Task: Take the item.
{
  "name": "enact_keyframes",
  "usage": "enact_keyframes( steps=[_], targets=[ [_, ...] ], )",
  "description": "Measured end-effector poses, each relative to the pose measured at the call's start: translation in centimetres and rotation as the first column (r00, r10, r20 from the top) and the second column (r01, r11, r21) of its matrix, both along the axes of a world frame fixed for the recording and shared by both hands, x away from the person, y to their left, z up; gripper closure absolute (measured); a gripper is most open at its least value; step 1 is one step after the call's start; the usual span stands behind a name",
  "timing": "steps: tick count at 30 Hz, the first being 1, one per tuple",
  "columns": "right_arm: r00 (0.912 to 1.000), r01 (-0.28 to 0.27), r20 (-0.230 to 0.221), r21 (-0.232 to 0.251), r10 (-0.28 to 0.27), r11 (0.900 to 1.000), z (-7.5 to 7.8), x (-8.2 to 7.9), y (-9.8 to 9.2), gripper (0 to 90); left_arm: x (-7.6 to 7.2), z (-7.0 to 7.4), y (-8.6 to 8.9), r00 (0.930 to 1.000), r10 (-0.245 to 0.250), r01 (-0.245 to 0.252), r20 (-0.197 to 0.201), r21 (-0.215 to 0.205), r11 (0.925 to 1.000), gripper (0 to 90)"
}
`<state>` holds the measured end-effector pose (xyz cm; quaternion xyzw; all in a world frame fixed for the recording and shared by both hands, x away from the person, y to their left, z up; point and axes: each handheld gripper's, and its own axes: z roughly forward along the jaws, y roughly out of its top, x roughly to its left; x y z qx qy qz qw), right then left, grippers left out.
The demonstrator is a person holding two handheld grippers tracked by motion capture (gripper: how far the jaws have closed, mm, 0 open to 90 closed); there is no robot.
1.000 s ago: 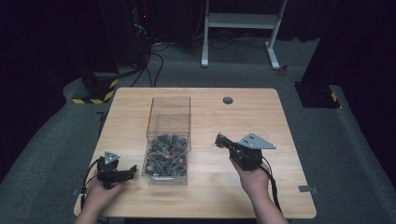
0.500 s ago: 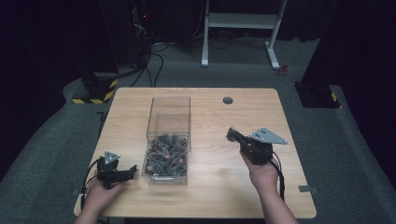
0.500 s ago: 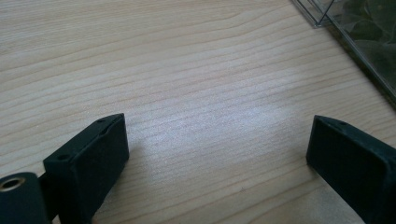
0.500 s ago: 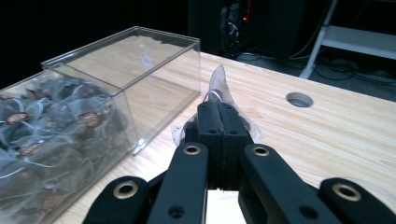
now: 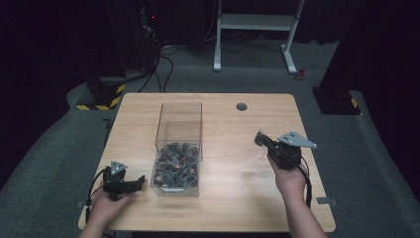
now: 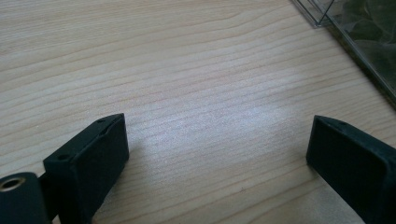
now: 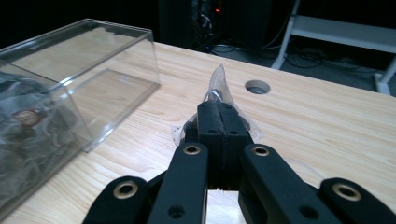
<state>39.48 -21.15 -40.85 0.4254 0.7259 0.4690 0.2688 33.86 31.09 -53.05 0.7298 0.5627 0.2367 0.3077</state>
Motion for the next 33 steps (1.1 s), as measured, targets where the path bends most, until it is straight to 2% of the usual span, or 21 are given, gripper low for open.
enact_keyframes(
  steps=[9, 17, 25, 33],
  targets=[
    [0.9985, 0.054, -0.003, -0.016, -0.054, 0.998, 0.0, 0.4, -1.9, 90.0, 0.0, 0.0, 0.0, 1.0, 0.0, 0.0, 0.0, 0.0, 1.0, 5.9],
    [0.995, 0.096, -0.025, -0.03, -0.096, 0.995, -0.6, 1.0, -3.3, 90.0, 0.0, 0.0, 0.0, 1.0, 0.0, 0.0, 0.0, 0.001, 1.0, 5.9],
    [0.9919, 0.117, -0.044, -0.042, -0.119, 0.992, -1.5, 1.0, -4.1, 90.0, 0.0, 0.0, 0.0, 1.0, 0.0, 0.0, 0.0, 0.0, 1.0, 5.9],
    [0.9913, 0.112, -0.062, -0.065, -0.116, 0.992, -2.3, 1.2, -4.1, 90.0, 0.0, 0.0, 0.0, 1.0, 0.0, 0.0, 0.0, 0.001, 1.0, 5.9]
  ],
)
